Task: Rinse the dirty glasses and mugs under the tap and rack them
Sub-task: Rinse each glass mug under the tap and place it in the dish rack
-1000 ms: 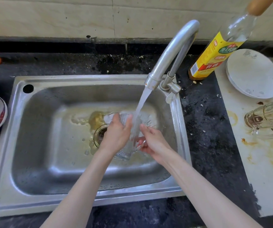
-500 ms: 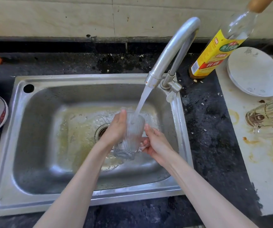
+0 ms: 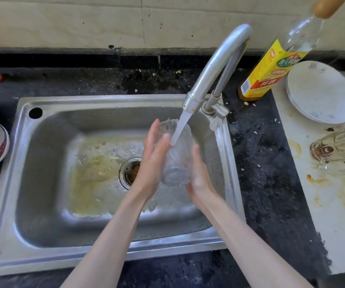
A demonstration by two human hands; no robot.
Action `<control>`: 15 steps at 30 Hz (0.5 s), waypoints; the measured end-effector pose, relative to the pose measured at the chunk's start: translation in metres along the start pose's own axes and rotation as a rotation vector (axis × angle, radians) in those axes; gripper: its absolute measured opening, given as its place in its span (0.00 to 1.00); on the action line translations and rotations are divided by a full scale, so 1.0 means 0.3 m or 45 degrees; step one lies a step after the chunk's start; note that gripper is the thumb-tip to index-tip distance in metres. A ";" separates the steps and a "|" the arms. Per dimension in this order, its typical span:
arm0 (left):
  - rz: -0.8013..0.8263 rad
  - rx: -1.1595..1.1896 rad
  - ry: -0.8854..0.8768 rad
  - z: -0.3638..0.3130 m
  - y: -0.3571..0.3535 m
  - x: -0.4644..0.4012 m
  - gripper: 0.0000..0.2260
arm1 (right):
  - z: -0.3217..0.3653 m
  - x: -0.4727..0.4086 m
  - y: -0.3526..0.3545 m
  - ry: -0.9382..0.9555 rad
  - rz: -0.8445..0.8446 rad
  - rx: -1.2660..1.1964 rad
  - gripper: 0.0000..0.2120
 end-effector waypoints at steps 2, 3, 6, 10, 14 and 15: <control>-0.037 -0.095 -0.016 -0.008 0.013 0.006 0.22 | 0.025 0.005 -0.037 0.042 0.174 0.069 0.26; -0.057 -0.174 -0.032 -0.010 0.018 0.011 0.21 | 0.029 0.006 -0.049 0.036 0.219 0.118 0.25; -0.144 -0.450 -0.169 -0.026 0.015 0.031 0.17 | 0.029 -0.008 -0.024 0.021 0.100 0.383 0.20; -0.173 -0.590 -0.290 -0.019 -0.010 0.068 0.17 | 0.023 -0.014 0.020 0.005 -0.104 0.629 0.29; 0.081 -0.700 -0.383 0.000 -0.083 0.098 0.21 | -0.021 -0.005 0.017 -0.160 0.037 0.234 0.26; 0.124 -0.721 -0.386 0.012 -0.086 0.088 0.21 | -0.037 -0.002 0.020 -0.192 0.061 0.180 0.26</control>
Point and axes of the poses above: each hand's wrist, its own x-axis away from the middle knuckle, its own y-axis out of the back of the hand, z = x × y, the point moved 10 cm from there along -x, towards the middle knuckle, and after that the axes turned 1 degree about -z, right-handed, at the moved point
